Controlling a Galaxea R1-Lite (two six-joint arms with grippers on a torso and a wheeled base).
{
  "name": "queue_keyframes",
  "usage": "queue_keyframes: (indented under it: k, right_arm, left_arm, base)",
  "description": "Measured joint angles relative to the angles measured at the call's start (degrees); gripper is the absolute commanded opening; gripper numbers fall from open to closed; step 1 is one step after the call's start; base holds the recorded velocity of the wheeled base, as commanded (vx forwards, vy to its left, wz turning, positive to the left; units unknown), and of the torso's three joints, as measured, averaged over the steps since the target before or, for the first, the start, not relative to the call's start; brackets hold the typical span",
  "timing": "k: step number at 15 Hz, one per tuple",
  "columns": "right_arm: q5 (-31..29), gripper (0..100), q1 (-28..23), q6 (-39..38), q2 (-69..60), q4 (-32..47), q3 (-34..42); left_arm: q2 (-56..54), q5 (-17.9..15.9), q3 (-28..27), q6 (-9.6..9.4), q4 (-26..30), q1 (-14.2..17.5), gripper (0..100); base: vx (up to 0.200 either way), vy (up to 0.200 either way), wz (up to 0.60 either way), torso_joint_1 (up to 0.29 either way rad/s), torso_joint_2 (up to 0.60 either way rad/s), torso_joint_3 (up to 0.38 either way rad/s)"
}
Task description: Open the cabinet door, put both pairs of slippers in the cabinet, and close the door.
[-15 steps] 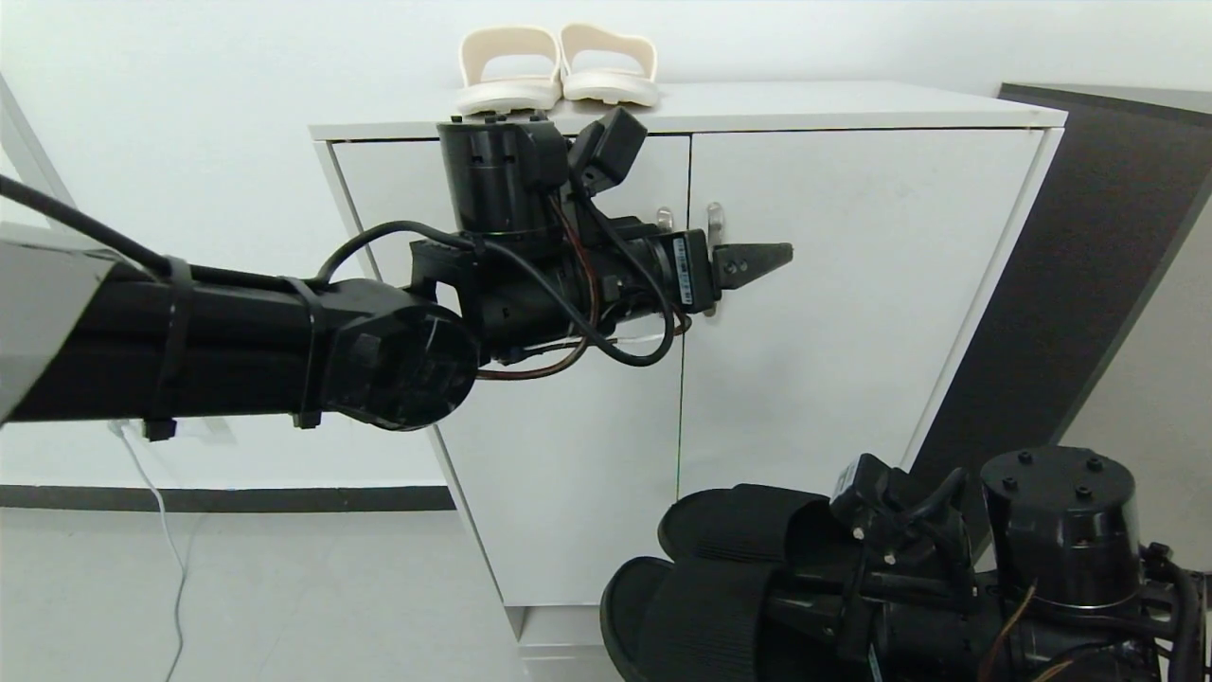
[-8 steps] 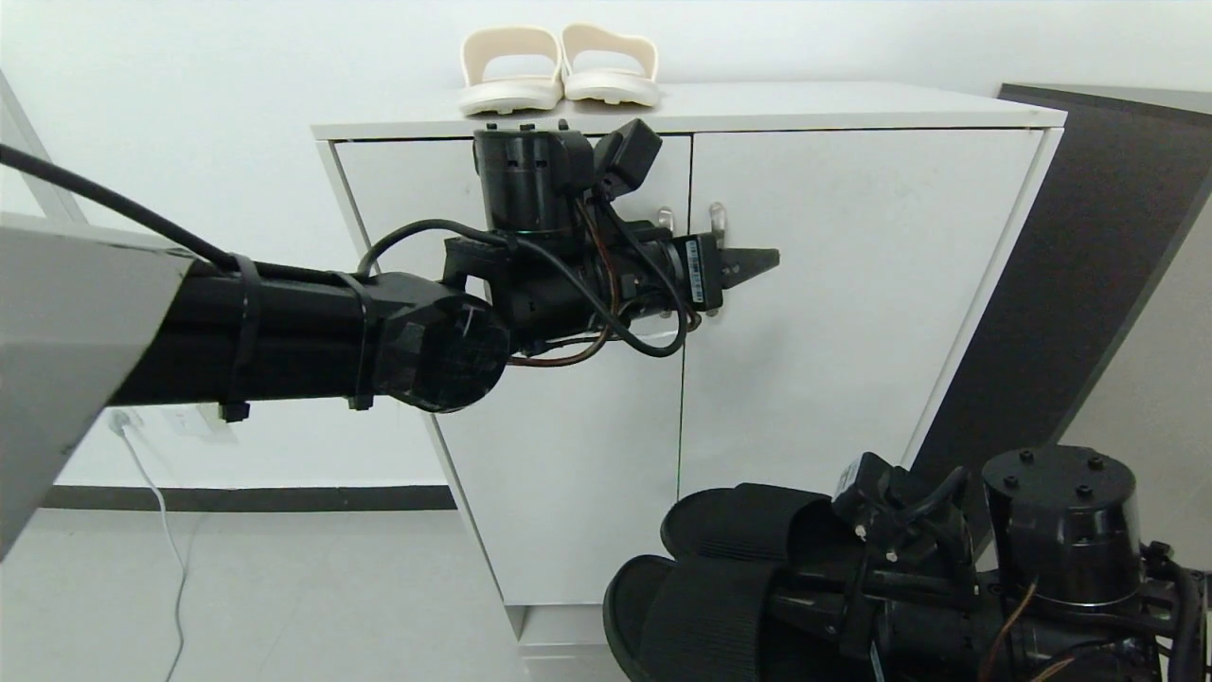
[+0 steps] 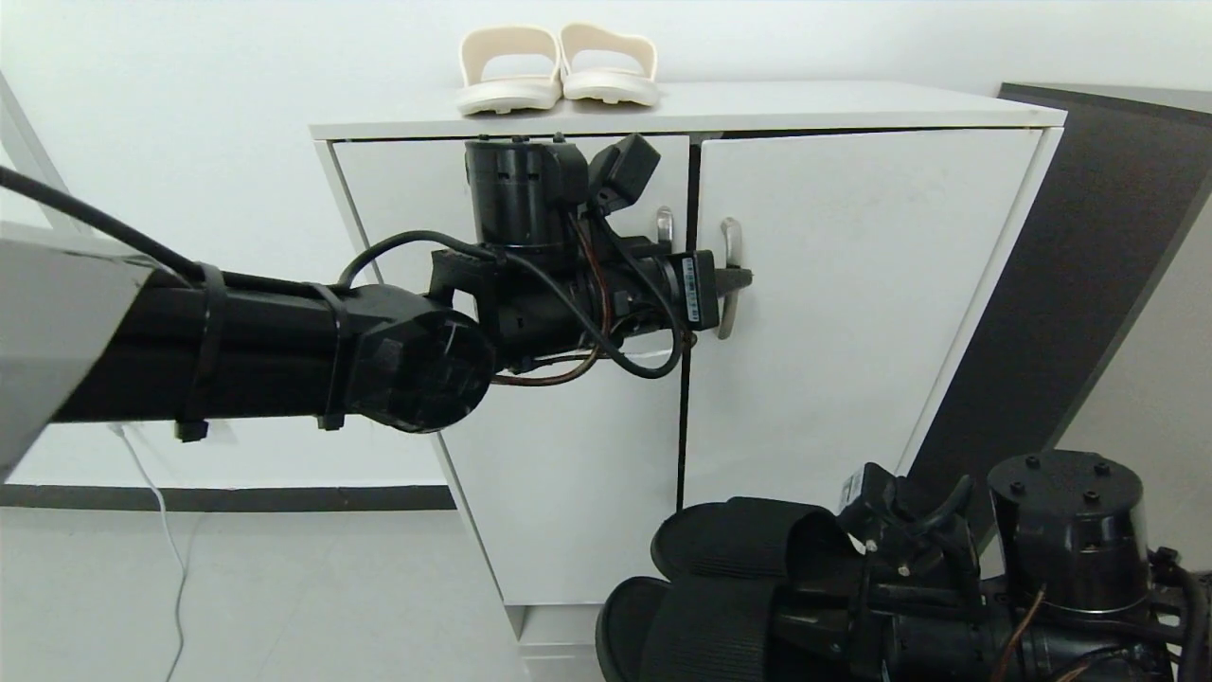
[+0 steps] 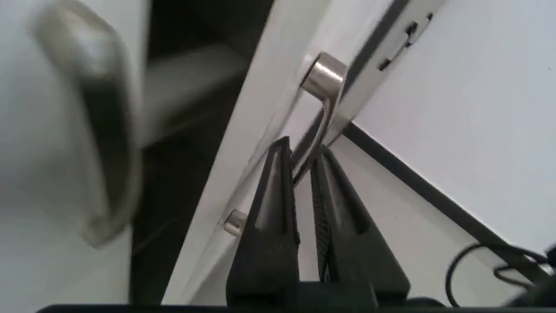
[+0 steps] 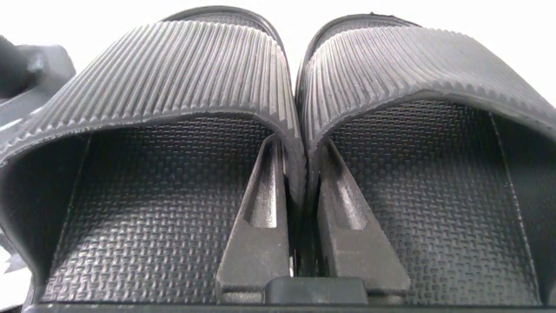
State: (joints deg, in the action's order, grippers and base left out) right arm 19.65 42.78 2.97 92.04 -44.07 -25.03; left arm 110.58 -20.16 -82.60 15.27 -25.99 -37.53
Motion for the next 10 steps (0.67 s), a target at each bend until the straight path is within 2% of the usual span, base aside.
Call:
queue_keyframes:
  k: [10]
  right_arm:
    - [2.38,0,0.82,0.50,-1.28,-0.02,1.85]
  left_arm:
    - [-12.00,0.05,12.04,0.00,-0.12,-5.22,0]
  base:
    - [0.000,0.000,0.00,0.000,0.00,0.000]
